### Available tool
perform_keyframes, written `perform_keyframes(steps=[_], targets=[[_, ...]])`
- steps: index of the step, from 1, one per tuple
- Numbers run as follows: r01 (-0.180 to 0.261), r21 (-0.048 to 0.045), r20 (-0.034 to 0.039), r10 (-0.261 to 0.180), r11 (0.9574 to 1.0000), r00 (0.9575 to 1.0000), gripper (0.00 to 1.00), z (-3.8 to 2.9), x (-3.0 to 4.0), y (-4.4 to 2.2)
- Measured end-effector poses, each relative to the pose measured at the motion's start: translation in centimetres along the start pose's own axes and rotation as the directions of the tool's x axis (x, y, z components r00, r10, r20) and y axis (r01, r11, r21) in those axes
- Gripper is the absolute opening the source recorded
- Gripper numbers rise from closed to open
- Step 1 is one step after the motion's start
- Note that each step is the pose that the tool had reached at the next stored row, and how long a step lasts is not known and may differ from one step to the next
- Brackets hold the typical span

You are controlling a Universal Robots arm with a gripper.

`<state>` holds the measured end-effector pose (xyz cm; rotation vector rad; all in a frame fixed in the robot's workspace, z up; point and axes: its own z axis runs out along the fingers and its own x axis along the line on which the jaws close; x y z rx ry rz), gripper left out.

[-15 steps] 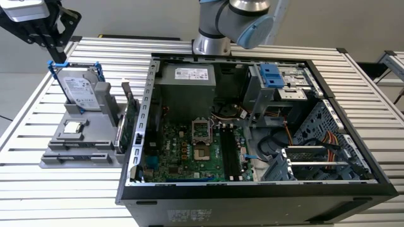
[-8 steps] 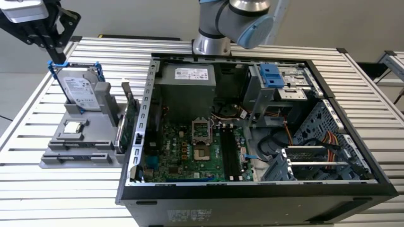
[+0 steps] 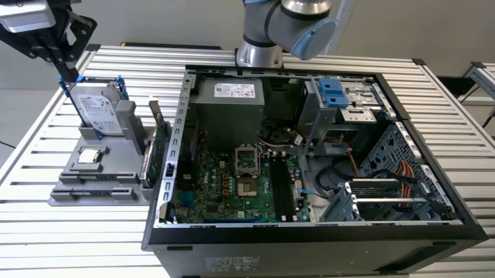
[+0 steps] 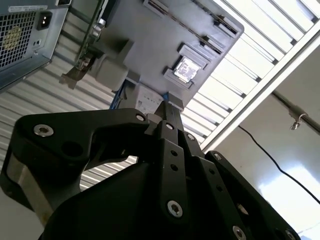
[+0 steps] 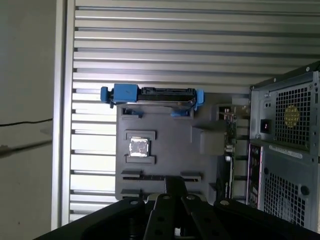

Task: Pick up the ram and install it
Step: 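Reach for the ram, then pick up the ram and move it above insertion slot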

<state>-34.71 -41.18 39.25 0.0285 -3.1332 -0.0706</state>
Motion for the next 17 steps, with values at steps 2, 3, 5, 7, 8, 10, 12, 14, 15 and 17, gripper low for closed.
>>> perform_keyframes(steps=[2,3,5,7,8,10,12,14,15,17], targets=[[0.000,0.0001,-0.0002,0.000,1.0000,1.0000,0.00,-0.02,0.00,-0.23],[0.000,0.0000,-0.0001,0.000,1.0000,1.0000,0.00,-0.02,0.00,-0.34],[0.000,0.0000,-0.0002,0.000,1.0000,1.0000,0.00,-0.03,0.01,-0.58],[0.000,0.0000,-0.0004,0.000,1.0000,1.0000,0.00,-0.04,0.01,-0.85],[0.000,0.0001,-0.0004,0.000,1.0000,1.0000,0.00,-0.05,0.01,-1.00],[0.000,0.0001,-0.0006,0.000,1.0000,1.0000,0.00,-0.06,0.01,-1.29],[0.000,0.0000,-0.0007,0.000,1.0000,1.0000,0.00,-0.07,0.01,-1.59],[0.000,0.0000,-0.0010,0.000,1.0000,1.0000,0.00,-0.09,0.01,-1.88],[0.000,0.0000,-0.0010,0.000,1.0000,1.0000,0.00,-0.09,0.01,-2.03],[0.000,0.0000,-0.0013,0.000,1.0000,1.0000,0.00,-0.11,0.01,-2.32]])
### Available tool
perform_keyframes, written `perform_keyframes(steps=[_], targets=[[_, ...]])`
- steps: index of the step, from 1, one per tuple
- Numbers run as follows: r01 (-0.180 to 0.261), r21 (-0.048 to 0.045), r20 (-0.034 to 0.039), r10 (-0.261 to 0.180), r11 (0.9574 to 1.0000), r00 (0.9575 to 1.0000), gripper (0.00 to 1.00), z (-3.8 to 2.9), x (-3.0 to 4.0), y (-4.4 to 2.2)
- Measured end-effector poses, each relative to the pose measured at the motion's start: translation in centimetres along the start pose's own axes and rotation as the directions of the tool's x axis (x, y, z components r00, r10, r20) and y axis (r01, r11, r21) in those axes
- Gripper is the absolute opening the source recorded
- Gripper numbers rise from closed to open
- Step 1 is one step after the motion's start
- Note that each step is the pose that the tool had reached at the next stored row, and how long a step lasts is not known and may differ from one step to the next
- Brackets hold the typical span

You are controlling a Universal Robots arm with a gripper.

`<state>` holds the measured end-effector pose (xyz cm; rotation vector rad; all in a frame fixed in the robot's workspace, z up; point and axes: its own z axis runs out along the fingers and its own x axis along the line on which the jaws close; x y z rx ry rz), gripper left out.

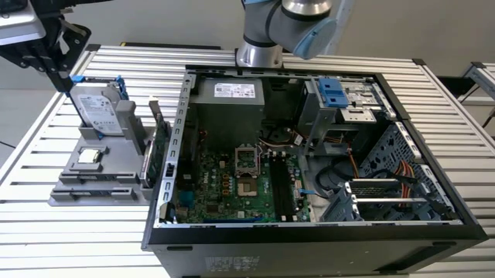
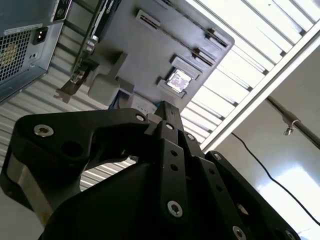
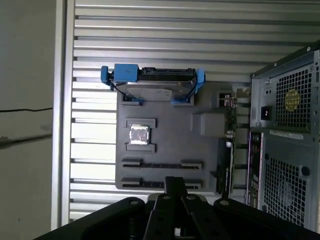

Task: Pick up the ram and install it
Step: 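Pick up the ram and move it above insertion slot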

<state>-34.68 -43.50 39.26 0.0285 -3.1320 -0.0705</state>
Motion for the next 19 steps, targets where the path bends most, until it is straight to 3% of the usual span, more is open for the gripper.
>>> perform_keyframes(steps=[19], targets=[[0.000,-0.0001,-0.0016,0.000,1.0000,1.0000,0.00,-0.12,0.01,-2.66]])
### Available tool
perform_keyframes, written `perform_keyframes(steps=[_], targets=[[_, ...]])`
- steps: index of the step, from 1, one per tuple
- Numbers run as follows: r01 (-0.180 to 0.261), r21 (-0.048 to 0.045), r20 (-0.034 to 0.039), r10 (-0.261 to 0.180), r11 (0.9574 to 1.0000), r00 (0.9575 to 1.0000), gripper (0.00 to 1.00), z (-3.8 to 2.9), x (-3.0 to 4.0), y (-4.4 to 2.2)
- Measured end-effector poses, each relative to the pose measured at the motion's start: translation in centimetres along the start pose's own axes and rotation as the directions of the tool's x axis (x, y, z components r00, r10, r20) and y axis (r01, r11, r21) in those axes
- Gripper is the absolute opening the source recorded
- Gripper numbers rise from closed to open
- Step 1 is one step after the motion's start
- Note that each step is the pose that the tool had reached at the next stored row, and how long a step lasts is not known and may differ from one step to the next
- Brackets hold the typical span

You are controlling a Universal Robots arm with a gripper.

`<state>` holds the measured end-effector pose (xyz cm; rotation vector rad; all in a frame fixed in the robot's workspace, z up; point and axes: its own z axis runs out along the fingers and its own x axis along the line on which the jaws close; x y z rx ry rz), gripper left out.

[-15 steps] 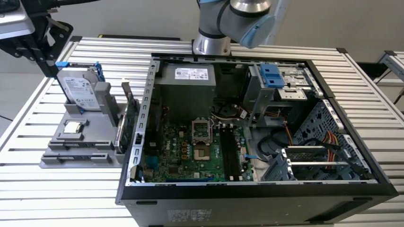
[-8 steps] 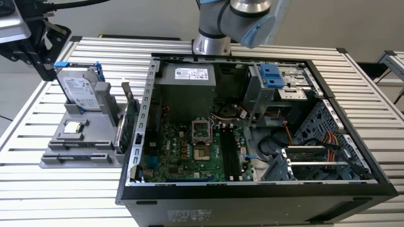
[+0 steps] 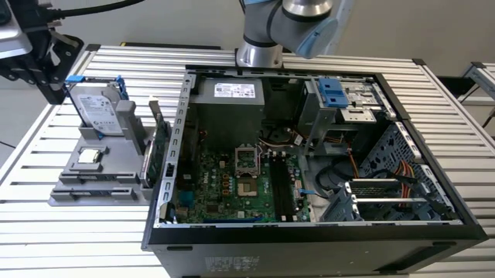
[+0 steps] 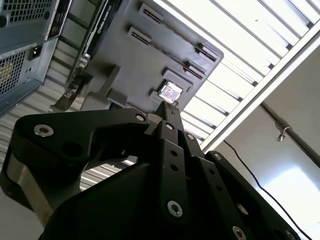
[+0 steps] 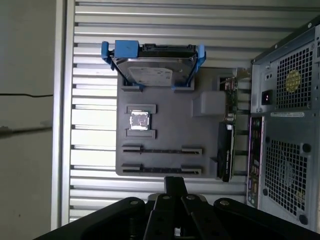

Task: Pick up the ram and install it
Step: 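Pick up the ram and move it above insertion slot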

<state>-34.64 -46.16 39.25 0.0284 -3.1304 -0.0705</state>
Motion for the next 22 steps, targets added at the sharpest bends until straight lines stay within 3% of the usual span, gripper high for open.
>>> perform_keyframes(steps=[9,22], targets=[[0.000,0.0001,-0.0007,0.000,1.0000,1.0000,0.00,-0.05,-0.01,-0.97],[0.000,0.0000,-0.0007,0.000,1.0000,1.0000,0.00,-0.05,-0.01,-1.05]])
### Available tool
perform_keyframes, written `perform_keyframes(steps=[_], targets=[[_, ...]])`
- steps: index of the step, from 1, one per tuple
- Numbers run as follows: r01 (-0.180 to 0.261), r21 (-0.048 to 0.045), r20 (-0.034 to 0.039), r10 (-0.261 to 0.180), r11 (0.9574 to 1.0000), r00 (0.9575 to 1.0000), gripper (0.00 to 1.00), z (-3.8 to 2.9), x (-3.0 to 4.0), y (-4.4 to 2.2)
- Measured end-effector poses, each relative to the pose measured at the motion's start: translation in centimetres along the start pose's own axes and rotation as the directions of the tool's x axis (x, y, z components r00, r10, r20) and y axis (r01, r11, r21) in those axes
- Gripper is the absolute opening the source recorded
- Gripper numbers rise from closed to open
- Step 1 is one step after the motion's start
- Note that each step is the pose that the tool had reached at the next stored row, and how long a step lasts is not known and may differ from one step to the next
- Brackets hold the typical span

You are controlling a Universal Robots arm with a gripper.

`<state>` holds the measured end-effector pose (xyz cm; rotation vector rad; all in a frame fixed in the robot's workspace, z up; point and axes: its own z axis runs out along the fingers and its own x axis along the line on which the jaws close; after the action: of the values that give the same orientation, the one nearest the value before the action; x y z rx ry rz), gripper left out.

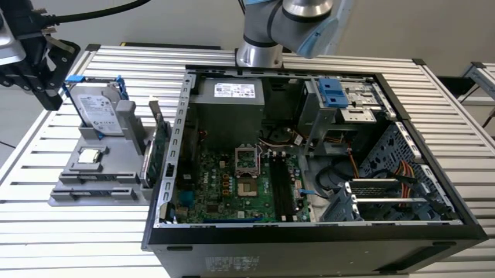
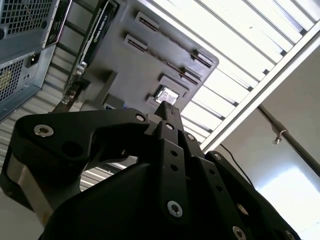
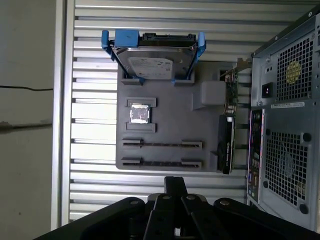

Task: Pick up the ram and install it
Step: 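Pick up the ram and move it above insertion slot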

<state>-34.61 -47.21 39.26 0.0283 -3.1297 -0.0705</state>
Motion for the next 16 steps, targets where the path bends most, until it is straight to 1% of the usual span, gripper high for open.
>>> perform_keyframes(steps=[4,9,16], targets=[[0.004,0.0001,-0.0001,-0.004,1.0000,1.0000,0.00,0.00,0.00,0.00],[0.035,0.0007,-0.0015,-0.035,0.9994,0.9994,0.00,0.00,0.00,0.00],[0.076,0.0020,-0.0035,-0.076,0.9971,0.9971,0.00,0.00,0.00,0.00]])
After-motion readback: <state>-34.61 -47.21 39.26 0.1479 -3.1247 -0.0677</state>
